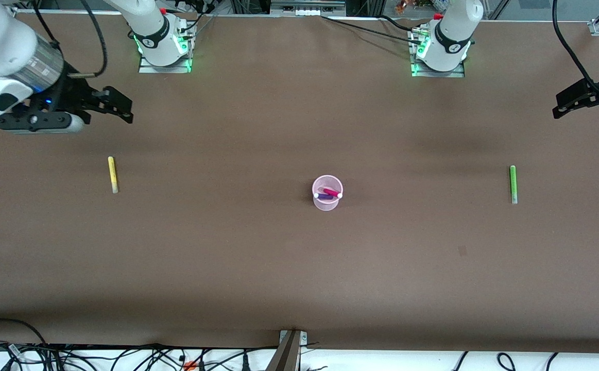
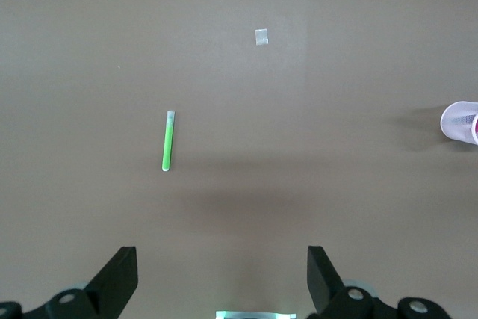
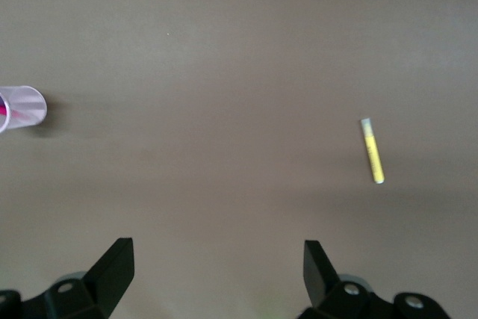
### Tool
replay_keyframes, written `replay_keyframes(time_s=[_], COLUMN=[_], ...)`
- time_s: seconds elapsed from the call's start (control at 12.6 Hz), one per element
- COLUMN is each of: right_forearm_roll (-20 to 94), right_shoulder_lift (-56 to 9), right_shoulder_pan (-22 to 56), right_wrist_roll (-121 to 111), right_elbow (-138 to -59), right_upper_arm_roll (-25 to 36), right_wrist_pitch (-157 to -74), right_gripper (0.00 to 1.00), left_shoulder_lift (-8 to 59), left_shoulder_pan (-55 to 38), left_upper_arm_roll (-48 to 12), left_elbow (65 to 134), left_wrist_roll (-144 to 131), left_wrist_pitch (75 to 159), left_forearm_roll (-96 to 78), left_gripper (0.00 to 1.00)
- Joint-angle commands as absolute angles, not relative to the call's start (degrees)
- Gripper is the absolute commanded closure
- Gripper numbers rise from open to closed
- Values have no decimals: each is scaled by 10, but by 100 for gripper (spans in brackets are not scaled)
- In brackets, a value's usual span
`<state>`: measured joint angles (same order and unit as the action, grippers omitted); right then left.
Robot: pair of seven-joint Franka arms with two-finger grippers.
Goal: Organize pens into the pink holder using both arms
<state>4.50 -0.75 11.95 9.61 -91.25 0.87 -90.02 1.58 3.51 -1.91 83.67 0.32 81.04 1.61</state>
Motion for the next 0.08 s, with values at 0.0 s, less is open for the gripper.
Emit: replay_keyframes(time_s=[0.0], right_forearm_roll=[40], right_shoulder_lift=[7], right_shoulder_pan=[87], right_wrist_roll=[50], right_elbow=[-925], right_upper_arm_roll=[-6], right_wrist_pitch=[-897], right_gripper=[0], left_shoulder_lift=[12], left_shoulder_pan=[35], left_upper_arm_roll=[-19], left_elbow=[834], left_wrist_roll=[-1], left_wrist_pitch=[816], left_forearm_roll=[13], left_gripper=[0])
